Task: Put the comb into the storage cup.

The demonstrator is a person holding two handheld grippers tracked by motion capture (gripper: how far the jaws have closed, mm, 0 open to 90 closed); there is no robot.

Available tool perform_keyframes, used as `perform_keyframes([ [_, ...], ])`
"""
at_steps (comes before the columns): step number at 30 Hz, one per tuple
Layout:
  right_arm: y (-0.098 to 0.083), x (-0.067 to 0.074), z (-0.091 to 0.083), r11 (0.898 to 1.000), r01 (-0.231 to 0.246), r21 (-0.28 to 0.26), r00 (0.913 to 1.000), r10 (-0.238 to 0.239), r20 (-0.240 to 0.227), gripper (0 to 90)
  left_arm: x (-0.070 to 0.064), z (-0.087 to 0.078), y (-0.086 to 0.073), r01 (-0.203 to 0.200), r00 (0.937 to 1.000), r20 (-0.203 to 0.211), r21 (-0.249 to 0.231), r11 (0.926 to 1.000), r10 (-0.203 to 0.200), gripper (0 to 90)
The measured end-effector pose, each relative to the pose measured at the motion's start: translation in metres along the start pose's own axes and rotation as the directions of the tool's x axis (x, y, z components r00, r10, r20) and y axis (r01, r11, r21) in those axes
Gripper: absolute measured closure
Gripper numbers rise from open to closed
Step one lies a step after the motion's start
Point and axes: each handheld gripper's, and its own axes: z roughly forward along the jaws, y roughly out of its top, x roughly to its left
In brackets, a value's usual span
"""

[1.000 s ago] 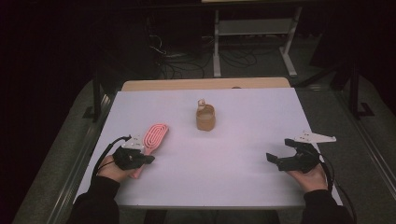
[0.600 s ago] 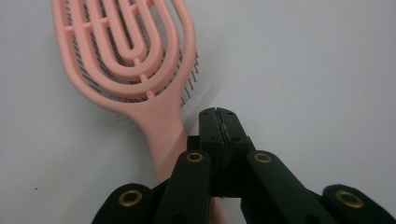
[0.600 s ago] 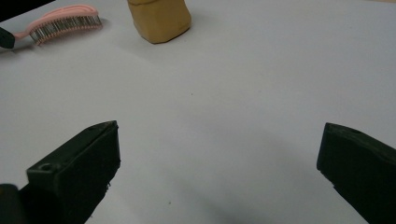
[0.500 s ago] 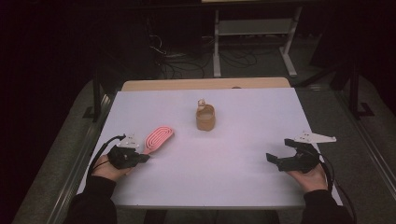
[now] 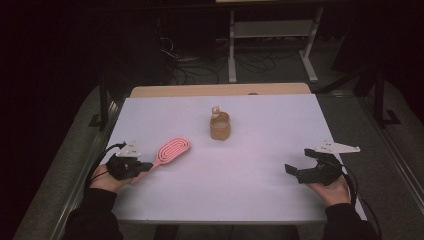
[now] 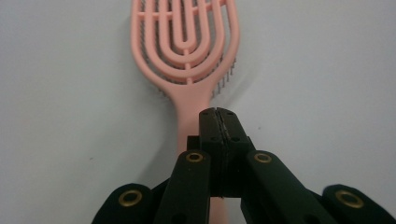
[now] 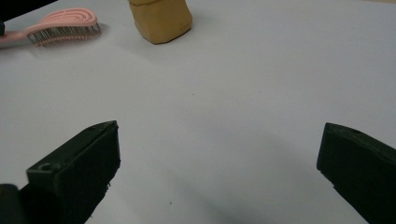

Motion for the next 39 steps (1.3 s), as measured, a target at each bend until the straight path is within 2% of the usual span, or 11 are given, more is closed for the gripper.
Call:
perform_keyframes([
  [9, 0.000, 0.000, 0.000, 1.000, 0.000, 0.002, 1.0000, 0.000, -0.001, 0.0, 0.011, -0.017, -0.007, 0.041, 0.9984, -0.037, -0.036, 0.9985, -0.043, 90.0],
  [17, 0.000, 0.000, 0.002, 1.000, 0.005, 0.007, 1.0000, -0.005, -0.002, 0.0, 0.015, -0.020, 0.005, 0.037, 0.9993, 0.006, -0.017, 0.9992, -0.037, 89.8],
  [21, 0.000, 0.000, 0.002, 1.000, 0.003, 0.006, 1.0000, -0.003, -0.003, 0.0, 0.015, -0.021, 0.012, 0.041, 0.9988, 0.027, -0.016, 0.9990, -0.041, 80.5],
  [24, 0.000, 0.000, 0.002, 1.000, 0.003, 0.007, 1.0000, -0.003, -0.004, 0.0, 0.016, -0.021, 0.015, 0.074, 0.9952, 0.067, -0.026, 0.9969, -0.072, 72.4],
  [27, 0.000, 0.000, 0.002, 1.000, 0.003, 0.005, 1.0000, -0.003, -0.006, 0.0, 0.015, -0.020, 0.018, 0.084, 0.9933, 0.080, -0.014, 0.9963, -0.083, 63.2],
  [29, 0.000, 0.000, 0.002, 1.000, 0.003, 0.004, 1.0000, -0.003, -0.005, 0.0, 0.014, -0.017, 0.020, 0.089, 0.9934, 0.072, 0.000, 0.9960, -0.089, 56.8],
  [31, 0.000, 0.000, 0.002, 1.000, 0.003, 0.006, 1.0000, -0.003, -0.005, 0.0, 0.013, -0.014, 0.024, 0.084, 0.9939, 0.072, 0.001, 0.9965, -0.083, 55.8],
  [35, 0.000, 0.000, 0.003, 1.000, 0.008, 0.012, 1.0000, -0.008, -0.006, 0.0, 0.010, -0.008, 0.030, 0.048, 0.9960, 0.075, 0.022, 0.9986, -0.049, 48.5],
  [39, 0.000, 0.000, 0.003, 1.000, 0.008, 0.009, 0.9999, -0.008, -0.007, 0.0, 0.009, -0.002, 0.032, 0.034, 0.9962, 0.079, 0.039, 0.9986, -0.037, 41.8],
])
